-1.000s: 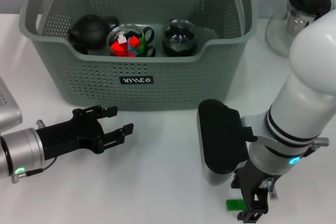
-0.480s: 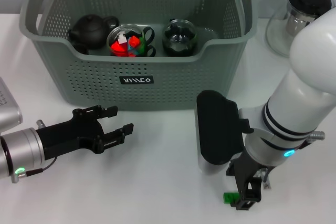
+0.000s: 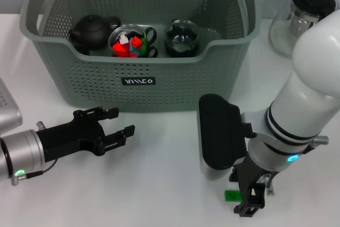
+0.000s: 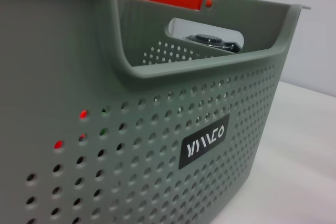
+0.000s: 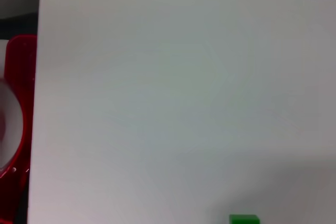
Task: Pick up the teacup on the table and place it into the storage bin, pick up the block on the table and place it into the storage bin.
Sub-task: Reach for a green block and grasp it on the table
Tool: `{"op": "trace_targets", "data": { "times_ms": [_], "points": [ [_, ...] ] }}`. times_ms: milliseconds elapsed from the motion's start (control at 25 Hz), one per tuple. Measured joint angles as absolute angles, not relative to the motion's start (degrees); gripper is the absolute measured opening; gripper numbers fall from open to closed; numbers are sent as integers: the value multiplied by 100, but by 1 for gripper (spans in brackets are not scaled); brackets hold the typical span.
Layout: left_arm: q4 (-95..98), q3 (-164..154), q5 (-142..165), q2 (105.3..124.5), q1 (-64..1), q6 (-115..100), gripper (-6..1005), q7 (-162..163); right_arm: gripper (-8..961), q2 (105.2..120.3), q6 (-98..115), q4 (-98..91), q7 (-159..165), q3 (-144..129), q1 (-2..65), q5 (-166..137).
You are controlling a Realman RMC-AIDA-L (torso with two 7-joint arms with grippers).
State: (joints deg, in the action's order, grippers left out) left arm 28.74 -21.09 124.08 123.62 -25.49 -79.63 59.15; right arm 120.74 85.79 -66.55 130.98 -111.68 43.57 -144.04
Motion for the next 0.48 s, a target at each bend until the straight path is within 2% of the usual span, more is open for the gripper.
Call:
{"op": "trace_targets", "data": {
  "times_ms": [280,480],
  "points": [
    [2874,-2109,12411,12357,-2549,-7963,629,5915,617,12076,8571,-6651,13124,-11171,4345,-14396],
    [2874,-2109,12409,12357,-2549,-7961,630,5915,504,12083,8562,-6674,13139,-11151,4353,-14395]
  ]
}}
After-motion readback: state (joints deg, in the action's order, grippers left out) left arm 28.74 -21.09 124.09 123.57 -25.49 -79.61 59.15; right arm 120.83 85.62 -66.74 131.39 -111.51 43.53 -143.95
